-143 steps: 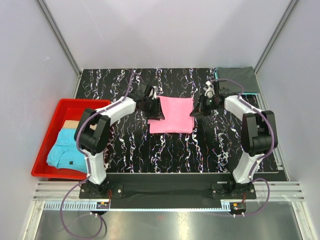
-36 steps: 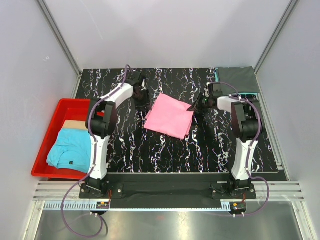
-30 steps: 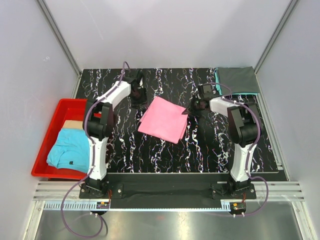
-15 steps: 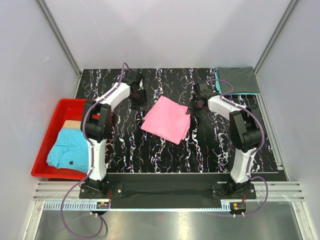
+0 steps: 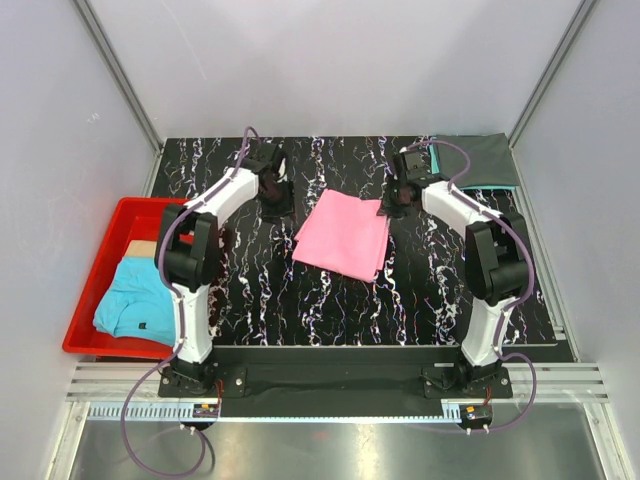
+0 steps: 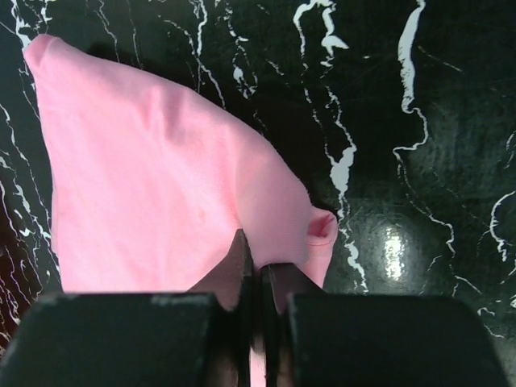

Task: Fold and stack the t-shirts
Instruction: Neatly place the folded tshirt to the corner

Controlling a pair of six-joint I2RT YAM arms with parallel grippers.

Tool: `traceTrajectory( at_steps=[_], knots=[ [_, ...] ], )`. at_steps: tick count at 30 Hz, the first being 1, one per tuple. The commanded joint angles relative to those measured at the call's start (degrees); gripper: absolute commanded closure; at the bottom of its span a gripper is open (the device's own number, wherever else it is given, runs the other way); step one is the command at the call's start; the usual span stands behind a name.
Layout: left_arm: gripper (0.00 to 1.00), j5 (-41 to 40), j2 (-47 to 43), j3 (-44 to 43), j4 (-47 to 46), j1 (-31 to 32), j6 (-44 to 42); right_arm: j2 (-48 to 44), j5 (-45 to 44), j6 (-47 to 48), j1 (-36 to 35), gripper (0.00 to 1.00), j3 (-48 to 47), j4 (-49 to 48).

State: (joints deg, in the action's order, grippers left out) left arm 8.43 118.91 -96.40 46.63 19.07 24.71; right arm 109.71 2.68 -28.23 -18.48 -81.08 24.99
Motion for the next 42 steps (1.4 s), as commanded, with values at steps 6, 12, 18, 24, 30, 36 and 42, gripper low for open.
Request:
traceTrajectory(
  at_steps=[6, 12, 18, 24, 30, 36, 42],
  knots=[
    [0.50, 10.99, -1.22, 3.57, -8.21, 3.51, -0.72, 1.64, 4.44, 1.33, 1.60, 0.76, 0.31, -0.47],
    [0.50, 12.49, 0.17, 7.19, -12.97, 5.89, -0.63, 1.65, 9.00, 1.25, 6.16, 0.41, 1.44, 0.76],
    [0.50, 8.89, 3.16, 7.72, -10.86, 5.80, -0.98, -0.99, 13.05, -0.51, 9.43, 0.22, 7.68, -1.00],
    [0.50, 8.45, 3.70, 8.42, -10.95, 5.80, -0.80, -1.52, 18.06, -6.74, 9.60, 0.17, 14.26, -6.70],
    [0.50, 8.28, 3.61, 8.42, -11.04, 5.71, -0.63, -1.87, 17.80, -10.97, 9.16, 0.16, 18.13, -12.15],
    [0.50, 8.80, 3.78, 8.69, -11.30, 5.80, -0.36, 0.32, 19.47, -12.99, 8.46, 0.13, 19.21, -17.78],
    [0.50, 9.06, 3.26, 8.68, -11.65, 5.71, 0.16, 2.17, 18.77, -12.99, 6.79, 0.16, 17.80, -16.56]
  ],
)
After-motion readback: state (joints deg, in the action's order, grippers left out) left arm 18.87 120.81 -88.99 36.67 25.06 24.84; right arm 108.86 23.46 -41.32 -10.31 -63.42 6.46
